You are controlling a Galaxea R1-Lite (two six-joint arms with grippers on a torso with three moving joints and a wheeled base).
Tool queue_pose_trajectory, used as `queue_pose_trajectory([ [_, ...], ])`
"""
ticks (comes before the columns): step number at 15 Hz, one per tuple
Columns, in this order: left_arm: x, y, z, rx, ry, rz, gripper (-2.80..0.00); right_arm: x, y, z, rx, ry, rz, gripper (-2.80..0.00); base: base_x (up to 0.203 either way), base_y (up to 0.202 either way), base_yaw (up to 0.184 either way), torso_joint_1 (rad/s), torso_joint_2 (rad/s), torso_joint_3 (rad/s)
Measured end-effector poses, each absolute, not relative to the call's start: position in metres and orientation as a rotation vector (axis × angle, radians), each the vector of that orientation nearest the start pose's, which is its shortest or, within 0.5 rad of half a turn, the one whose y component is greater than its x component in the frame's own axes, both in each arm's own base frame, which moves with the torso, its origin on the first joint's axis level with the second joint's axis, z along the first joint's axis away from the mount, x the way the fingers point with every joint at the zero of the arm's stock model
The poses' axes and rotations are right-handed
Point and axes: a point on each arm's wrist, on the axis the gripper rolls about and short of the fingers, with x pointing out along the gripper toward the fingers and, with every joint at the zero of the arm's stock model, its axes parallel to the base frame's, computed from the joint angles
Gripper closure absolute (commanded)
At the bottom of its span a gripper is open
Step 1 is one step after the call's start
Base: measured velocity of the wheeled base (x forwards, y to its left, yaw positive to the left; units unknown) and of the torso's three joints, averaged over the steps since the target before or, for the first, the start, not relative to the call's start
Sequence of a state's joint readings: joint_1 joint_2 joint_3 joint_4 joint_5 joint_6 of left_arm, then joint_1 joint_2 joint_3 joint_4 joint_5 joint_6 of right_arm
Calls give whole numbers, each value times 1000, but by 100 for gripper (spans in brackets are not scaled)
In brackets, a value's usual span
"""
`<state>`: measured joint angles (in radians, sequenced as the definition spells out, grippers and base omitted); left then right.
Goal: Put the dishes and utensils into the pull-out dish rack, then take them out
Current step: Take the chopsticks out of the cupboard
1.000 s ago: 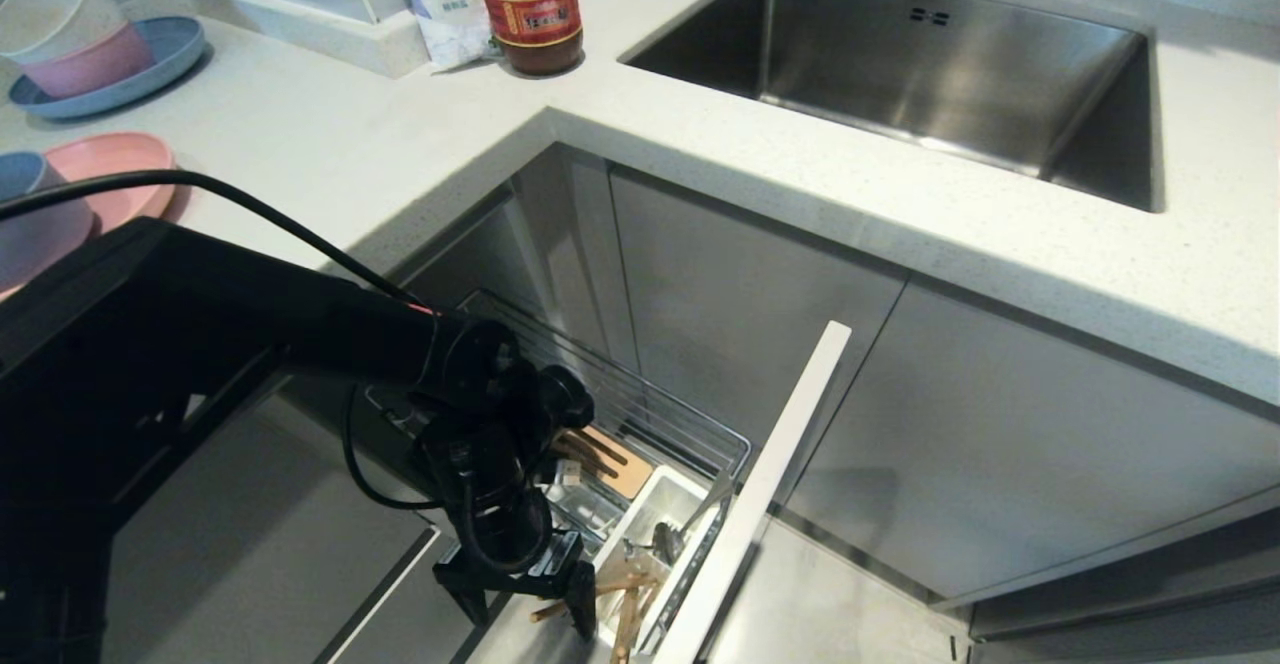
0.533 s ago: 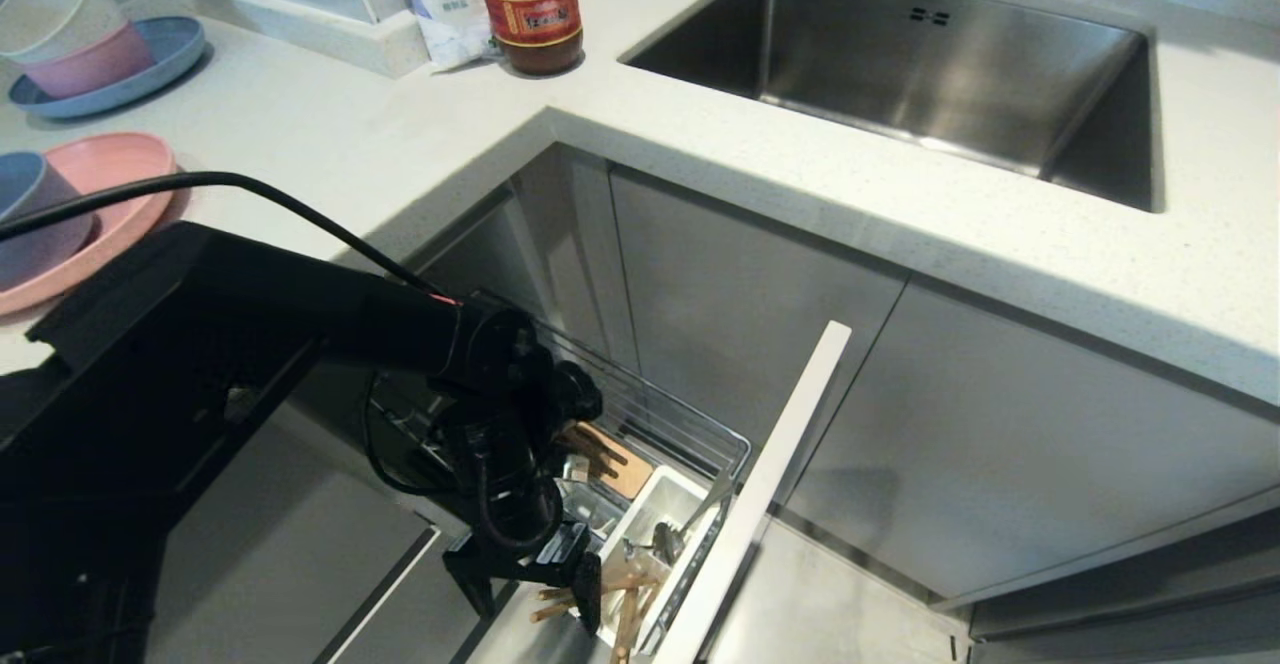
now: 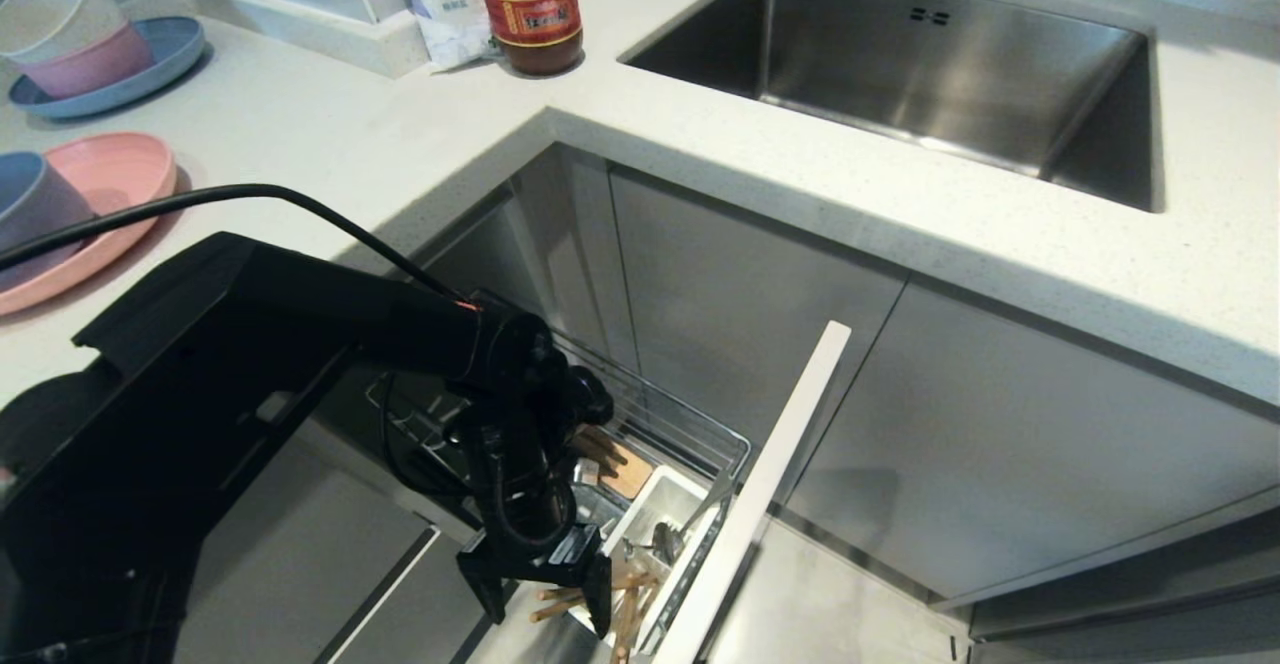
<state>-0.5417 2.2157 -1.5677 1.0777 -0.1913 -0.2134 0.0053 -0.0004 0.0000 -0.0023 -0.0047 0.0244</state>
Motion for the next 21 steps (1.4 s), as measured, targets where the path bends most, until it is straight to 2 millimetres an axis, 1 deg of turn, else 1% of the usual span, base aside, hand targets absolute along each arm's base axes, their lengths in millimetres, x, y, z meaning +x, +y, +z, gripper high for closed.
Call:
queue_pose_trajectory([
  [3, 298, -184, 93, 153, 1769, -349, -280, -23, 0, 76, 24, -3, 1, 0, 0, 0, 0, 0, 0, 0],
  [4, 298, -184, 93, 153, 1770, -351, 0, -23, 0, 76, 24, -3, 1, 0, 0, 0, 0, 0, 0, 0],
  [6, 297, -185, 93, 146, 1773, -367, 0, -23, 0, 76, 24, -3, 1, 0, 0, 0, 0, 0, 0, 0],
  [9, 297, -189, 98, 91, 1775, -424, 0, -23, 0, 76, 24, -3, 1, 0, 0, 0, 0, 0, 0, 0],
  [21, 293, -190, 101, 100, 1774, -426, 0, -23, 0, 76, 24, -3, 1, 0, 0, 0, 0, 0, 0, 0],
])
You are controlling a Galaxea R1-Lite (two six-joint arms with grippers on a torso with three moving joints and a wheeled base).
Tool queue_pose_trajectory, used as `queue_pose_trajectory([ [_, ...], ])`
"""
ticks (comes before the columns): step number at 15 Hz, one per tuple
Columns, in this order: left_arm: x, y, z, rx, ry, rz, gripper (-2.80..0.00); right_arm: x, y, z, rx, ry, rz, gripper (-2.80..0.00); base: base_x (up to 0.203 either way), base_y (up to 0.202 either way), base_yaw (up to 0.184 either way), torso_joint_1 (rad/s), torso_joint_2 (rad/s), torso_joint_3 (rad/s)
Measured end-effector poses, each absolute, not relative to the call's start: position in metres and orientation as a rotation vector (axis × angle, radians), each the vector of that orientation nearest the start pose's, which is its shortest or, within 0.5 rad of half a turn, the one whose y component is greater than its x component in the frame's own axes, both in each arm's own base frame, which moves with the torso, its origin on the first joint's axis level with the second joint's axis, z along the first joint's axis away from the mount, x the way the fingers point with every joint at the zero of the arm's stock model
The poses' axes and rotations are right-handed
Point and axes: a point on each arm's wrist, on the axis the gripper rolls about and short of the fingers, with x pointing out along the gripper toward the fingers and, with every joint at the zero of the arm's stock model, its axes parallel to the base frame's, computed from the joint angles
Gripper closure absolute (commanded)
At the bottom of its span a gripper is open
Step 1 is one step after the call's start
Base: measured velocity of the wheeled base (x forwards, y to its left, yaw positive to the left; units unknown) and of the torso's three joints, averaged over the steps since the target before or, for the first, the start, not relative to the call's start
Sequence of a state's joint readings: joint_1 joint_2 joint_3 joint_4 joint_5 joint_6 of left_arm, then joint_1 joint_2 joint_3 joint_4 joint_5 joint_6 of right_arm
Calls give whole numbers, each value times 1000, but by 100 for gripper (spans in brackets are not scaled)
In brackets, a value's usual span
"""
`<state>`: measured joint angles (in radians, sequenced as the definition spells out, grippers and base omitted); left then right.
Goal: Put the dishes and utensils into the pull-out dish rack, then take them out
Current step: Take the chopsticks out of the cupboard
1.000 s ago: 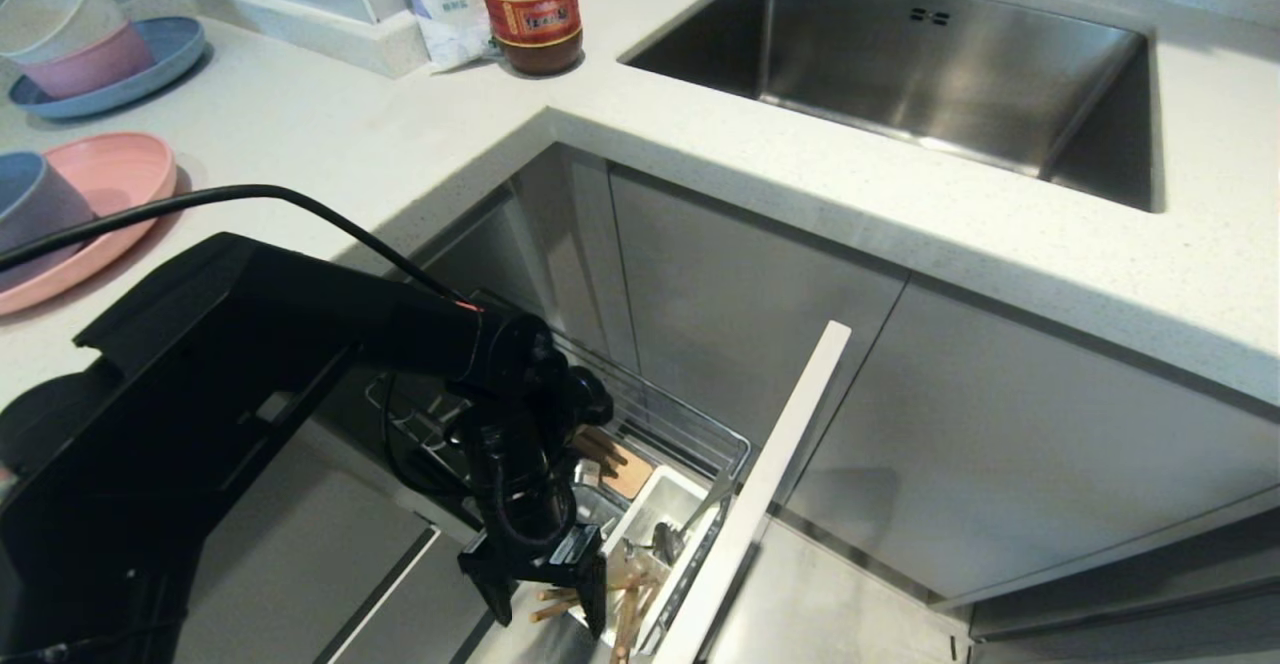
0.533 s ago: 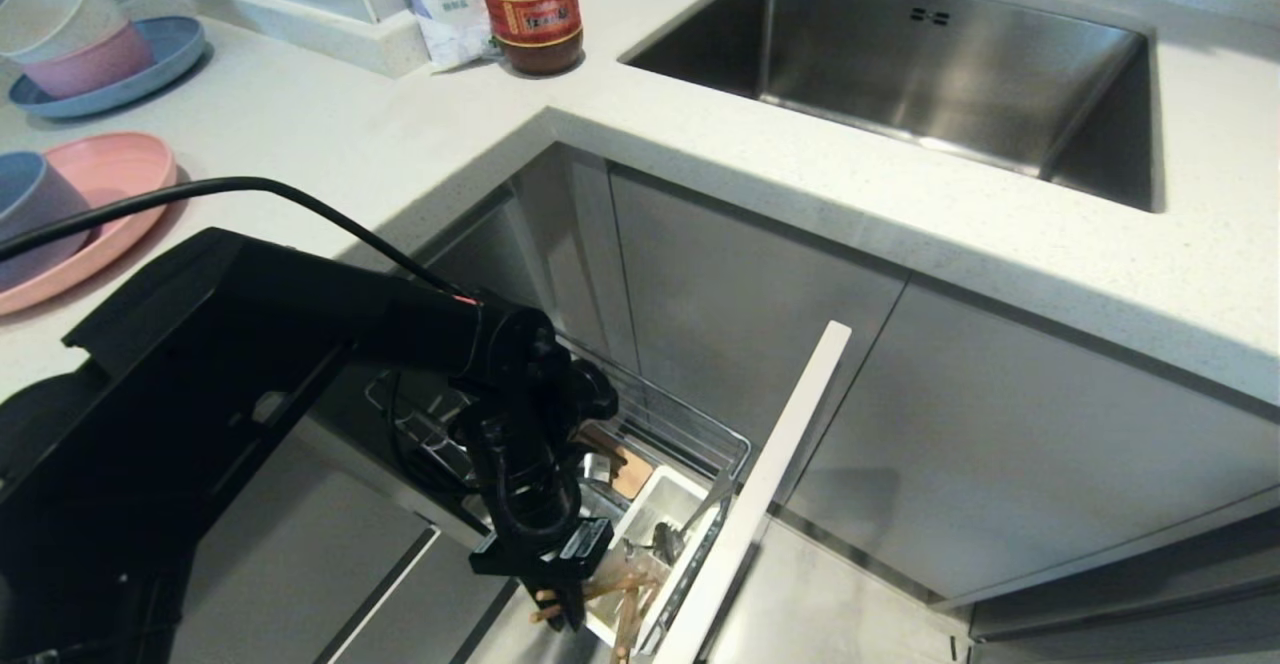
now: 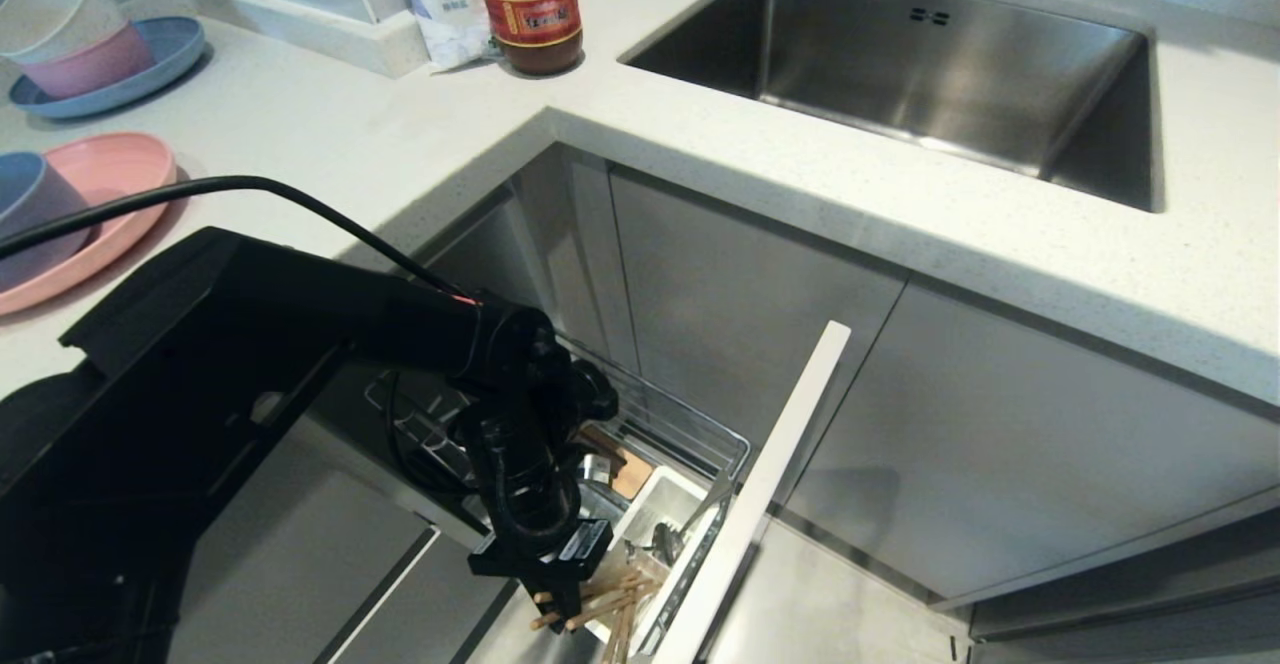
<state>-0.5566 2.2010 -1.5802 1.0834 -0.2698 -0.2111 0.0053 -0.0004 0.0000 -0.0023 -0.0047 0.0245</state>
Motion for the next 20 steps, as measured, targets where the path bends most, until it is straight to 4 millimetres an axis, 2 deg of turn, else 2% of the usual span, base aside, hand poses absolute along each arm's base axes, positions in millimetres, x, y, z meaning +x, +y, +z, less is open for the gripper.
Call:
queue_pose_trajectory([
  [13, 267, -175, 155, 98, 1728, -452, 0, -23, 0, 76, 24, -3, 1, 0, 0, 0, 0, 0, 0, 0],
  [20, 242, -163, 186, 112, 1718, -472, 0, -23, 0, 76, 24, -3, 1, 0, 0, 0, 0, 0, 0, 0],
])
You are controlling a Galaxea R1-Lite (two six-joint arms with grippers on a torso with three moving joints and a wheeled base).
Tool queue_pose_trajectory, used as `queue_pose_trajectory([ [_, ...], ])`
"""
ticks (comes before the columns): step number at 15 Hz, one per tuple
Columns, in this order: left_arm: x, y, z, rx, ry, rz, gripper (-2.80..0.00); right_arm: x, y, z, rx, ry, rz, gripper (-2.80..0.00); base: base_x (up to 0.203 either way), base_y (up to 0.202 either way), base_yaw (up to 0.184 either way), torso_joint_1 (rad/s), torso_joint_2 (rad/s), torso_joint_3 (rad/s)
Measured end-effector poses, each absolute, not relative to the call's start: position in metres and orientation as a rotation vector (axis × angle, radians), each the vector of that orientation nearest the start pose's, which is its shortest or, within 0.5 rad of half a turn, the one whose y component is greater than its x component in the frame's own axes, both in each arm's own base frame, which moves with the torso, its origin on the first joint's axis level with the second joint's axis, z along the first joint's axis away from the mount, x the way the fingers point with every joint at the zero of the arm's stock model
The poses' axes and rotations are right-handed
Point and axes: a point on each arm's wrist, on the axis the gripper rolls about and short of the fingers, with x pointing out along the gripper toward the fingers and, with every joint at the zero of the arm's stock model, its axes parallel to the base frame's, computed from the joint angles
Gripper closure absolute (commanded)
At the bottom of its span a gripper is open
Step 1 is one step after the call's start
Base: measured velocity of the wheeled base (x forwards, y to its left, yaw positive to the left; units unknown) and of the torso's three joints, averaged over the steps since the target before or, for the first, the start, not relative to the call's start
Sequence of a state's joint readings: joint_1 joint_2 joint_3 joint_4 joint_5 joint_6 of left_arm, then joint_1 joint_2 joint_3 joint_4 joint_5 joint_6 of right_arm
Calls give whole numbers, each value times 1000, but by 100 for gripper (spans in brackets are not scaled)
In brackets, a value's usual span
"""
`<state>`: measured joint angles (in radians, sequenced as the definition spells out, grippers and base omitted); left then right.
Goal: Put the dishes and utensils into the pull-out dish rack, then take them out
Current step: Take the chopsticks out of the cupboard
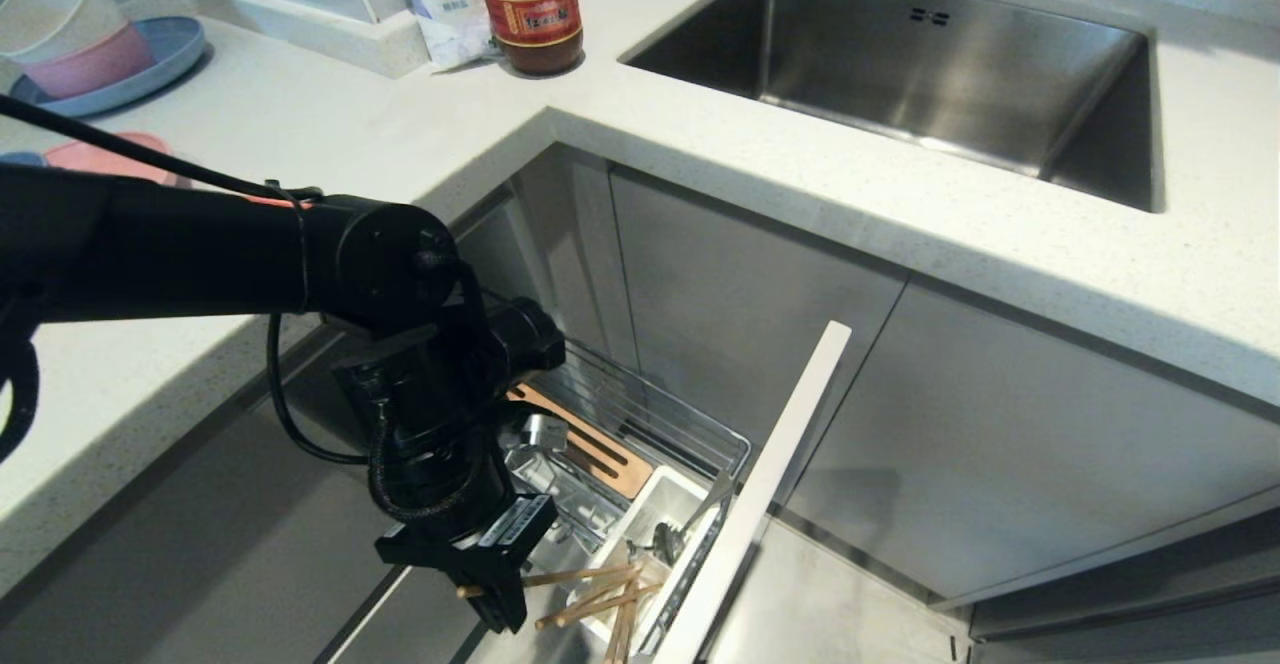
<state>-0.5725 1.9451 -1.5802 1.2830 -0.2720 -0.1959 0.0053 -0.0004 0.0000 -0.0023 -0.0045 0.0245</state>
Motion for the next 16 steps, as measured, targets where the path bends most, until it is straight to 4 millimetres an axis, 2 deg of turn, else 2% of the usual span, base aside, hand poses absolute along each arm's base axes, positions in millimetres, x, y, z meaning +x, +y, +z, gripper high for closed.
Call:
queue_pose_trajectory([
  [10, 204, -147, 229, 171, 1688, -507, 0, -23, 0, 76, 24, -3, 0, 0, 0, 0, 0, 0, 0, 0],
  [16, 176, -132, 260, 186, 1613, -558, 0, -23, 0, 76, 24, -3, 1, 0, 0, 0, 0, 0, 0, 0],
])
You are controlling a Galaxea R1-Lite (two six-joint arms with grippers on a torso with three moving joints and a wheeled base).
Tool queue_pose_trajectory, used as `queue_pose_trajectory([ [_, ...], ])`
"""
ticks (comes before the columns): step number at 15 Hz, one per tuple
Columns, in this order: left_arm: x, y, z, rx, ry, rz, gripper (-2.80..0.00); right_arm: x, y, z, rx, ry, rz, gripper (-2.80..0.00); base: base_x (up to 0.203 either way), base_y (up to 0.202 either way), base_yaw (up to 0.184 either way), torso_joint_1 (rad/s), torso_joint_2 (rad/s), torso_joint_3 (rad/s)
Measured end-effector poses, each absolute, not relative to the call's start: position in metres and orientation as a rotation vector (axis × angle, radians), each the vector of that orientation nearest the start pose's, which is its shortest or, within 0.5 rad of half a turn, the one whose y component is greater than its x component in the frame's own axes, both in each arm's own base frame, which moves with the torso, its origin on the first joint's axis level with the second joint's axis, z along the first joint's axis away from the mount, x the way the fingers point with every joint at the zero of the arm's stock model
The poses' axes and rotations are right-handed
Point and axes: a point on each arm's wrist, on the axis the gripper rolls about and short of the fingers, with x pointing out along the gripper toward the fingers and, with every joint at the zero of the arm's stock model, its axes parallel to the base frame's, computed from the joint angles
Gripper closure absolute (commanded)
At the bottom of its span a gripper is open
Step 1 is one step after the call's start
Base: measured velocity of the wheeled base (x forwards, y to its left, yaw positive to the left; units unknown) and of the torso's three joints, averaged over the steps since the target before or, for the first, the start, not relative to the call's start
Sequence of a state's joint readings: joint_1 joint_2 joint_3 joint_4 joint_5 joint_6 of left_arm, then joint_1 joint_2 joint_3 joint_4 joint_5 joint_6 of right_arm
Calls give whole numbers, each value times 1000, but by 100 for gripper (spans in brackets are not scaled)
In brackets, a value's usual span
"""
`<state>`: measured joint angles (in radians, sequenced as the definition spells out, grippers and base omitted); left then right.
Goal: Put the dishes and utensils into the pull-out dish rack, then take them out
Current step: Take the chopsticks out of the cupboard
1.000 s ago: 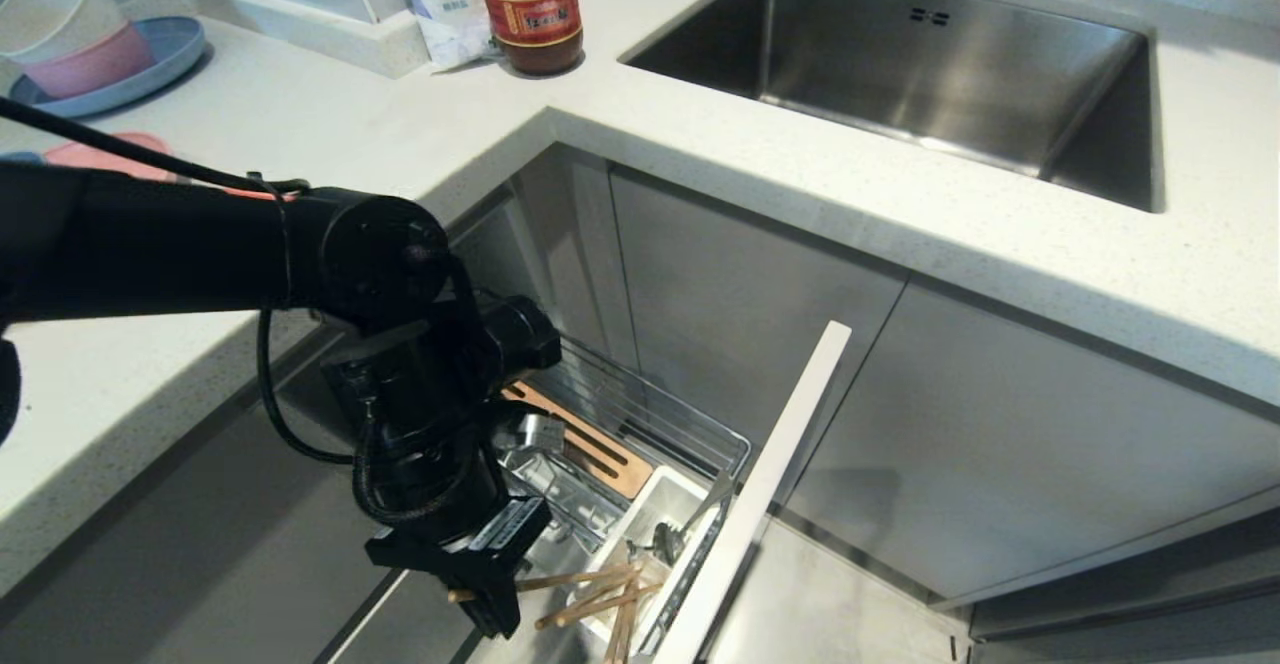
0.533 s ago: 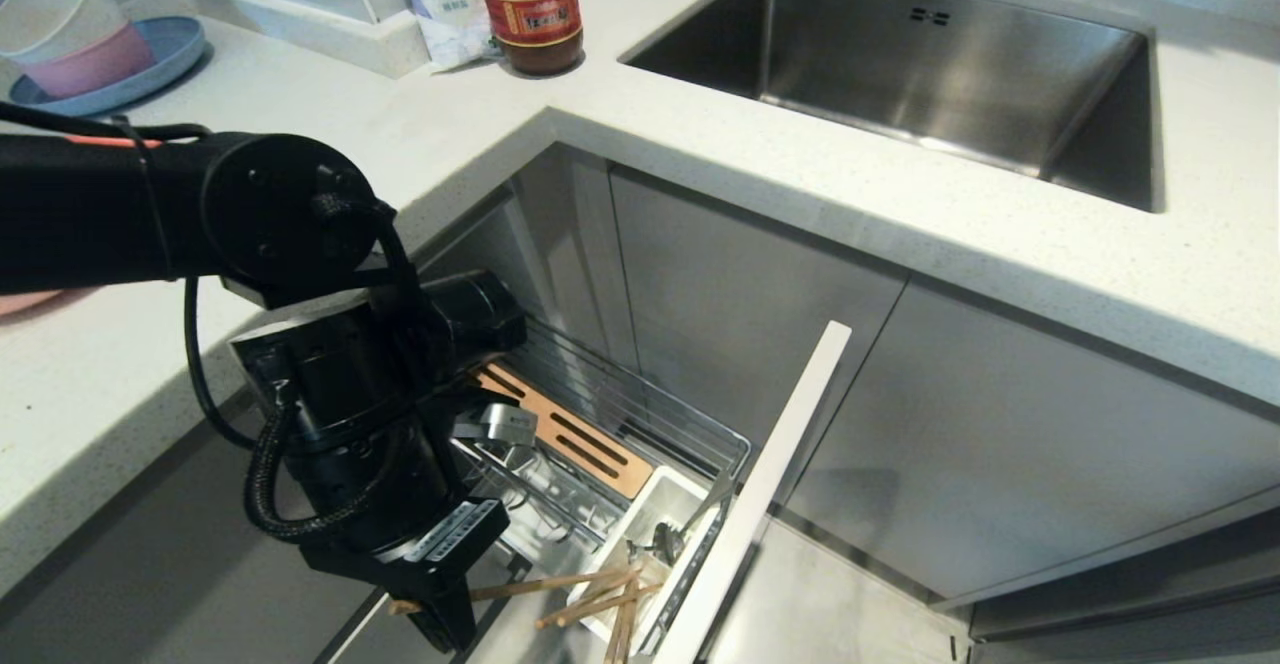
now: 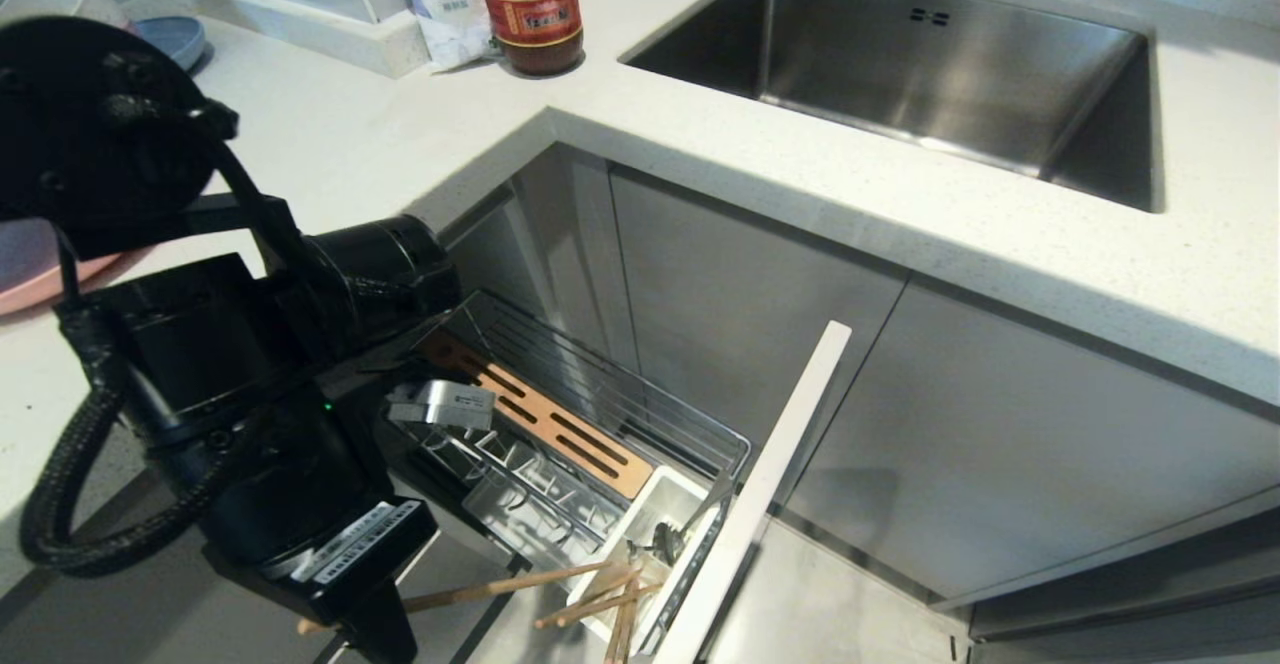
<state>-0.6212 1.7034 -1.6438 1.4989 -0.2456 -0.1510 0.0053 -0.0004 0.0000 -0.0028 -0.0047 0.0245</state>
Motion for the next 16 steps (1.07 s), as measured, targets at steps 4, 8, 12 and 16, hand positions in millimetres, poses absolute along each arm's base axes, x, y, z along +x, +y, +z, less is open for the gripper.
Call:
queue_pose_trajectory([
  [4, 154, -118, 282, 198, 1506, -563, 0, -23, 0, 76, 24, -3, 1, 0, 0, 0, 0, 0, 0, 0],
  [8, 127, -100, 304, 209, 1381, -571, 0, -23, 0, 76, 24, -3, 1, 0, 0, 0, 0, 0, 0, 0],
  [12, 93, -74, 331, 189, 1197, -580, 0, -23, 0, 76, 24, -3, 1, 0, 0, 0, 0, 0, 0, 0],
  [16, 54, -44, 357, 129, 969, -616, 0, -23, 0, 76, 24, -3, 1, 0, 0, 0, 0, 0, 0, 0],
])
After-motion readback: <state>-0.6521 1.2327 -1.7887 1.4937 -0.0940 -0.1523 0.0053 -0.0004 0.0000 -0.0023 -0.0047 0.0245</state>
